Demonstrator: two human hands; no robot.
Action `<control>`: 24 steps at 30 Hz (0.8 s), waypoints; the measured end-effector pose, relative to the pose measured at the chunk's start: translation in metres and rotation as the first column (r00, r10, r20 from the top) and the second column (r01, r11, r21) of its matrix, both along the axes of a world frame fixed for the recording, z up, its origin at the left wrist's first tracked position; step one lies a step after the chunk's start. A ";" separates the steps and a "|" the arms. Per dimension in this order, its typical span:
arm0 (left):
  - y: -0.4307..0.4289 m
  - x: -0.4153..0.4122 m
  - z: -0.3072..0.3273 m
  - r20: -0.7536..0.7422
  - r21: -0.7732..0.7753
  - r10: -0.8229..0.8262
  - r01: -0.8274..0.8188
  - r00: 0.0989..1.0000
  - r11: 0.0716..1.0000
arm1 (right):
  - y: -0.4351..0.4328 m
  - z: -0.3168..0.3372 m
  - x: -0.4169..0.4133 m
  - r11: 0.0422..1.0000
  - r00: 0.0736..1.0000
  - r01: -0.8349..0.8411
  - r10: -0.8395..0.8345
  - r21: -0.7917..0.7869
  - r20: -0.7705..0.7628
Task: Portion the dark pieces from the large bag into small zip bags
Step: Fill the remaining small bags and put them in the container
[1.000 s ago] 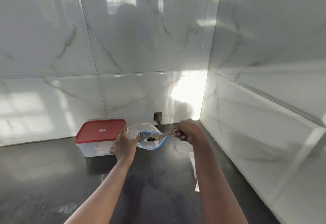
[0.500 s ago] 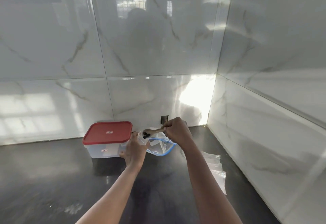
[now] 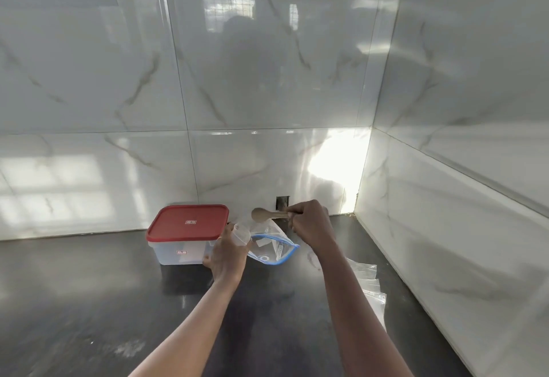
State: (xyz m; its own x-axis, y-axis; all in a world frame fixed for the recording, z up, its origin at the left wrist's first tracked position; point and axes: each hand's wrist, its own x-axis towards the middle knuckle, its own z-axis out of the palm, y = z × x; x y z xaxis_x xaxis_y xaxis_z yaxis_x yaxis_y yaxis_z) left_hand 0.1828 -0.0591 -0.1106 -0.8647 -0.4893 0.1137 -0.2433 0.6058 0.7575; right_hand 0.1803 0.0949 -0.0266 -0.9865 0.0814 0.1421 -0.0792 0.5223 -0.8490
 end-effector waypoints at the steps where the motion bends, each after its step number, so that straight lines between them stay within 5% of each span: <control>1: -0.001 0.000 -0.001 0.006 -0.004 0.000 0.000 1.000 1.000 | 0.002 -0.005 -0.002 0.999 0.999 0.041 -0.041 -0.023 -0.011; 9: -0.007 0.008 -0.007 0.059 -0.062 0.001 0.003 0.998 0.998 | 0.015 -0.095 0.006 0.939 0.957 0.290 -0.289 0.182 -0.037; 13: -0.015 0.014 -0.012 0.103 -0.042 -0.028 0.033 0.994 0.999 | 0.009 -0.137 0.019 0.882 0.970 0.237 -0.190 0.407 -0.154; 24: -0.021 0.060 -0.034 0.003 0.089 -0.159 0.158 0.987 0.983 | -0.007 -0.176 0.058 0.836 1.000 0.021 -0.008 0.548 -0.027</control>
